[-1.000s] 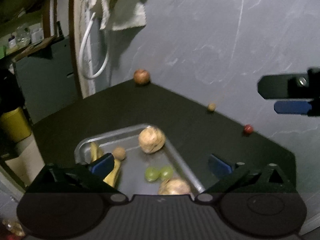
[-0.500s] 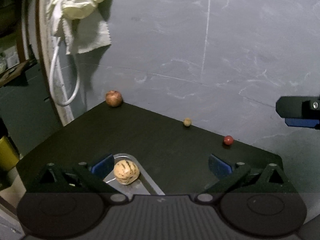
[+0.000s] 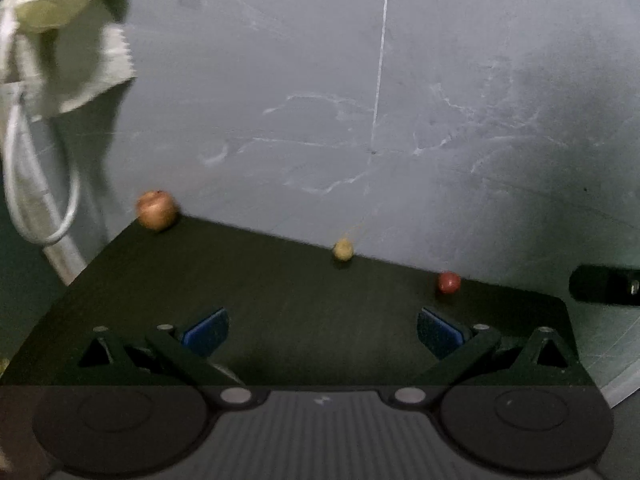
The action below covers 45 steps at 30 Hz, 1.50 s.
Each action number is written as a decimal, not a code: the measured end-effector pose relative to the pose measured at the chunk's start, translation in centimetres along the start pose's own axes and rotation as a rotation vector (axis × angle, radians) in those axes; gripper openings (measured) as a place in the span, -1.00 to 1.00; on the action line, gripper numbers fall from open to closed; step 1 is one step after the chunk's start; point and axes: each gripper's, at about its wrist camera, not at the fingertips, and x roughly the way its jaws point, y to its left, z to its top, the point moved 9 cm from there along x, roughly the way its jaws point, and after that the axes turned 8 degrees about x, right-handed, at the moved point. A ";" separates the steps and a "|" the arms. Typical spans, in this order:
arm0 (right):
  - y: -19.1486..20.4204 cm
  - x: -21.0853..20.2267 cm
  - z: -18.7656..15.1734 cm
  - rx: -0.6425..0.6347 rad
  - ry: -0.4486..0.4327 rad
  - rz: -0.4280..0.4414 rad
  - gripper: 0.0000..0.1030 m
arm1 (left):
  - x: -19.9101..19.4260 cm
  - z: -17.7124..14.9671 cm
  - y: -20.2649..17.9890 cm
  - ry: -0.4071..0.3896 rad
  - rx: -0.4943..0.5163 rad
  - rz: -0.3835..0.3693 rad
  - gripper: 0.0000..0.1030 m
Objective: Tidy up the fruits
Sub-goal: 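Move the left tool toward the small brown fruit while the right tool moves toward the last tomato, then grasp the small brown fruit with the left tool while the right tool grasps the red tomato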
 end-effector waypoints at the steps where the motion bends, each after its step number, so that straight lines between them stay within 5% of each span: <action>1: -0.2 0.7 0.1 0.000 -0.010 -0.024 0.98 | 1.1 0.6 0.1 -0.002 0.004 -0.018 0.99; 20: -4.7 13.5 -0.9 -0.106 -0.006 -0.302 0.65 | 17.0 3.0 0.7 0.043 0.024 -0.180 0.69; 30: -5.8 15.8 -1.2 -0.089 0.002 -0.324 0.60 | 20.5 2.6 -1.3 0.051 0.162 -0.192 0.05; 45: -6.2 17.1 -1.3 -0.109 0.030 -0.325 0.42 | 21.7 1.4 -2.4 0.049 0.218 -0.182 -0.47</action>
